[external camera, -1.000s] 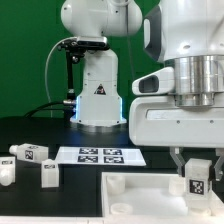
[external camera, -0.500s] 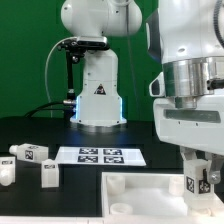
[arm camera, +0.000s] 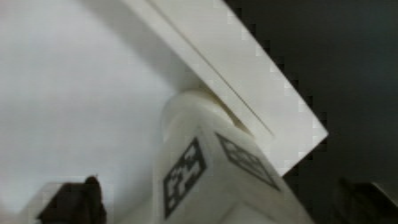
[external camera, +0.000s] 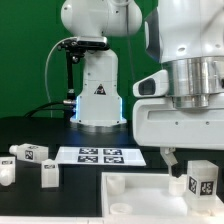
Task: Assemble square table
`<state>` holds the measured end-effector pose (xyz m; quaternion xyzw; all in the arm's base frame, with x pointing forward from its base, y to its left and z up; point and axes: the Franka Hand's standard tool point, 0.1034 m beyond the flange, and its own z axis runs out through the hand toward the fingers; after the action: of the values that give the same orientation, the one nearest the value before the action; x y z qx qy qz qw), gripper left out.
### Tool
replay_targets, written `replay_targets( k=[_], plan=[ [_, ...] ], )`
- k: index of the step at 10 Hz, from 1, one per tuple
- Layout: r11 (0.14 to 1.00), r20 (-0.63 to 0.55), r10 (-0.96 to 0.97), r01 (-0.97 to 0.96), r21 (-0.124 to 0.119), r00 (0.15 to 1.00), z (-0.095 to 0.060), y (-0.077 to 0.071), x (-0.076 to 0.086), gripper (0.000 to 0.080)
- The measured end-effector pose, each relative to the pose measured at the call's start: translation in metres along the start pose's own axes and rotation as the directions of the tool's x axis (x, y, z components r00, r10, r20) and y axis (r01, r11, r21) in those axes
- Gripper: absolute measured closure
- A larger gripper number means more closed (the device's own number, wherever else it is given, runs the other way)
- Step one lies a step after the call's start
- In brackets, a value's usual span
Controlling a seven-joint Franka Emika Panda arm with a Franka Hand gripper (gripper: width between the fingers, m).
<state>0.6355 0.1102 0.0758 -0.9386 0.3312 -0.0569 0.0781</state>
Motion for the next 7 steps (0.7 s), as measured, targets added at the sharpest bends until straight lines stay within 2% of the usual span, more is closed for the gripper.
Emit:
replay_targets(
  k=[1,4,5,6,7],
  plan=[
    [1.0,0.002,0.012,-0.012,0.003,1.0,0.0003,-0.0003,-0.0005,0.0152],
    [0.964,-0.003,-0.267,0.267,-0.004,0.964,-0.0001,0.0004,0.0011,0.0151],
    [0.832,-0.001,-0.555,0.554,-0.034,0.832,-0.0021,-0.0026,0.002,0.0151],
    [0.77,0.006,-0.637,0.636,-0.04,0.771,-0.0028,-0.0051,0.0013,0.0151],
    [0.782,0.005,-0.623,0.622,-0.041,0.782,-0.0023,-0.0038,0.0019,0.0151]
  ],
)
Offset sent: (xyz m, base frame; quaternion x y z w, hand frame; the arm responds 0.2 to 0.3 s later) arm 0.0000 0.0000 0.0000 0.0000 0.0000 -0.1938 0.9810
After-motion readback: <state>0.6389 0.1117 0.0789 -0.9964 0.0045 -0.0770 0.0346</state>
